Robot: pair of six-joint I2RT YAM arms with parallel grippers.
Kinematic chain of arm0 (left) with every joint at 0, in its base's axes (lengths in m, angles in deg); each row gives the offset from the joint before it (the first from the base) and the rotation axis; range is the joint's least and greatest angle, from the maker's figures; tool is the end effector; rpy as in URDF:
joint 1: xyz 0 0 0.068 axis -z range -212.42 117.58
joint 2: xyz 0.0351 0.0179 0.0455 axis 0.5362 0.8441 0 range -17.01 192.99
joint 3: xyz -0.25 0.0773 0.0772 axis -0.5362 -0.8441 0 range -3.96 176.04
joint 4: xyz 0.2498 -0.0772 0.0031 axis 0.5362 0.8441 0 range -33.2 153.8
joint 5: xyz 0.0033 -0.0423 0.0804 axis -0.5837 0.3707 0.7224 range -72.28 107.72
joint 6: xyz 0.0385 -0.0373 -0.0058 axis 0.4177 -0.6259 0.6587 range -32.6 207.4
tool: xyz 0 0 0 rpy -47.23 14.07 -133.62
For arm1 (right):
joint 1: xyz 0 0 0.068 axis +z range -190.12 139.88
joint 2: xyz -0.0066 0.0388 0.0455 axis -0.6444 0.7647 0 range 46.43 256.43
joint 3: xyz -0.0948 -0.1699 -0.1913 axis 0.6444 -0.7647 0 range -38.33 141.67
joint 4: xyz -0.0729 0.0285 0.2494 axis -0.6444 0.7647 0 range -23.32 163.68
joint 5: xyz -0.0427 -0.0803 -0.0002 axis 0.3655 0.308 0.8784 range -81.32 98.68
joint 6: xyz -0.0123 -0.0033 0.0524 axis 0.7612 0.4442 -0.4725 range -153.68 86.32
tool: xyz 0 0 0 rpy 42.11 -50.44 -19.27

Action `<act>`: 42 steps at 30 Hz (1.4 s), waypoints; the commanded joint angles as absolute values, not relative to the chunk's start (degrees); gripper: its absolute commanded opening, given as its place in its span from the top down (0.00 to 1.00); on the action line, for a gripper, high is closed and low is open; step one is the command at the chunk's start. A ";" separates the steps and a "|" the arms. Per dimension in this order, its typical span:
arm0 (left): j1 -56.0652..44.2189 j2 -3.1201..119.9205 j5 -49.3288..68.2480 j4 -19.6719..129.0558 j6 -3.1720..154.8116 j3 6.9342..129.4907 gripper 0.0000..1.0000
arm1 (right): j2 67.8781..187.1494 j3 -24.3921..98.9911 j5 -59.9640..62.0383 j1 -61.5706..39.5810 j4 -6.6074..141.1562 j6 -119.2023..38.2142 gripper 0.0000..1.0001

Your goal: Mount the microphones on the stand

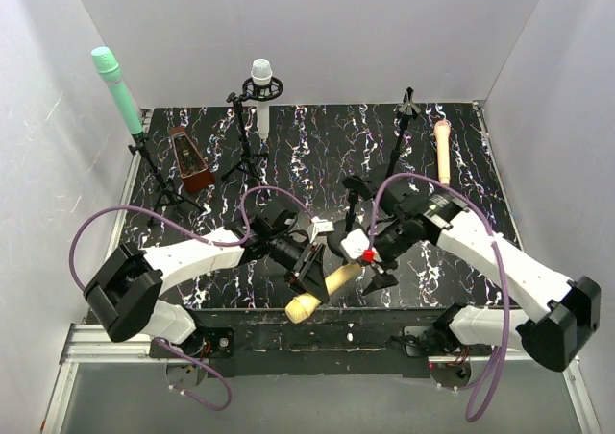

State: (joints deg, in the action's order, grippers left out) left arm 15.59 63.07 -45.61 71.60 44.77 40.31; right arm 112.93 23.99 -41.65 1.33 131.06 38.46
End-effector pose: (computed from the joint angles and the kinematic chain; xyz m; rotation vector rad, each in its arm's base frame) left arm 0.1539 -0.2186 0.2093 -0.6160 -2.2760 1.5844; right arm 0.1308 0.1521 0.3076 -2.1188 1.1324 0.9642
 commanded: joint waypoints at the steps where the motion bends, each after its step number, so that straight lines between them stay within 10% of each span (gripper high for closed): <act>1: 15.74 64.11 -50.30 66.73 43.37 40.60 1.00 | 116.82 23.45 -35.98 6.36 125.83 36.11 0.22; 13: 15.65 63.41 -52.86 53.28 34.76 37.70 0.88 | 116.66 17.12 -33.86 12.35 123.19 36.90 0.46; 21: 12.15 56.22 -47.85 56.44 35.37 38.58 0.31 | 114.29 16.87 -35.09 12.26 124.51 34.79 0.95; 26: 6.52 45.24 -36.99 68.10 45.44 43.58 0.04 | 111.74 15.01 -38.33 10.77 125.30 34.18 0.99; 32: 5.28 25.22 -9.92 71.93 54.88 41.24 0.02 | 106.82 17.56 -53.26 -0.37 125.57 27.51 0.99; 42: 5.11 0.75 1.38 29.66 50.92 17.76 0.02 | 105.32 25.91 -67.52 -12.87 114.86 -3.14 0.99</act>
State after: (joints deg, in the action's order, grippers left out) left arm 5.40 0.01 -3.91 44.44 51.59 22.13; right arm 105.28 21.17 -58.43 -9.60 122.14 12.82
